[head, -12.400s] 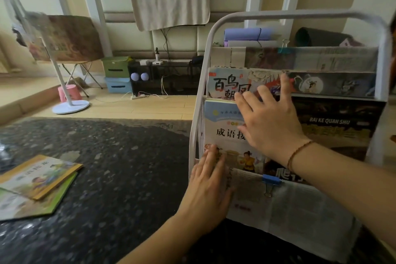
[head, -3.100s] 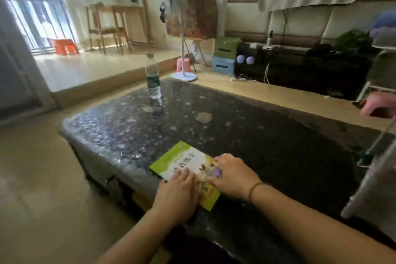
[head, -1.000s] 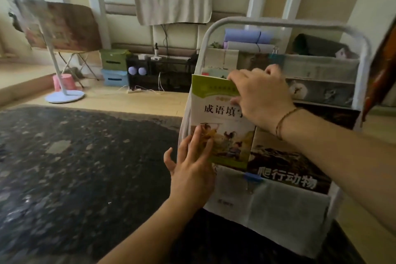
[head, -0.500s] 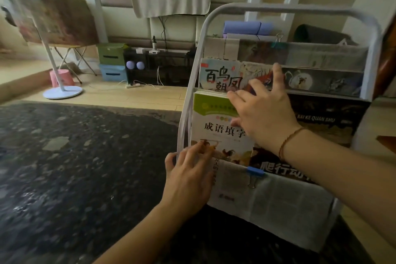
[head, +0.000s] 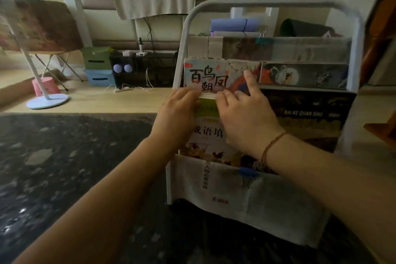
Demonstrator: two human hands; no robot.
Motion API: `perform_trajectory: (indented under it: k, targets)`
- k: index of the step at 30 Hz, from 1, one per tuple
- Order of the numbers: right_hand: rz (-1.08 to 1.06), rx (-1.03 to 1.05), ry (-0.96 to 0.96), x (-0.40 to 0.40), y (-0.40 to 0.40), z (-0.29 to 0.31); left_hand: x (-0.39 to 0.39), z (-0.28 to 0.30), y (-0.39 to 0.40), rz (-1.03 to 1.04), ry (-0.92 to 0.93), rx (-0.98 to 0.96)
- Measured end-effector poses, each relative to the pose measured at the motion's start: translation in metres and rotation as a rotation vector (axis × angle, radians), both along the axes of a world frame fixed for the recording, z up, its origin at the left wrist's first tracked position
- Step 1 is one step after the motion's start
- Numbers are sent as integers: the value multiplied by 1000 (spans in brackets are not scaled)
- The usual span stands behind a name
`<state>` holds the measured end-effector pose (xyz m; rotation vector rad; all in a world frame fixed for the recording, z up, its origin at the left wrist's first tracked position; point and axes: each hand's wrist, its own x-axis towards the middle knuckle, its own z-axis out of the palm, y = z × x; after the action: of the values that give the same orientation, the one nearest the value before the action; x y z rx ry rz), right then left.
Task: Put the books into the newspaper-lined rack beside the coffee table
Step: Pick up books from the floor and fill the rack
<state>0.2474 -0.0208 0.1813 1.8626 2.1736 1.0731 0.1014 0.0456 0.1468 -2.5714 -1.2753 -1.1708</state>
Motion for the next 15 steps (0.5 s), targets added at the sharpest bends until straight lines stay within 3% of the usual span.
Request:
perform_trajectory:
  k: [6, 12, 15]
  targets:
    - [27, 85, -33, 2, 1, -5, 0, -1, 6, 93, 173, 65]
    - [123, 92, -152, 54, -28, -21, 2, -4, -16, 100, 60, 95]
    - [244, 71, -88, 107, -58, -30, 18, -16, -40, 41, 12, 192]
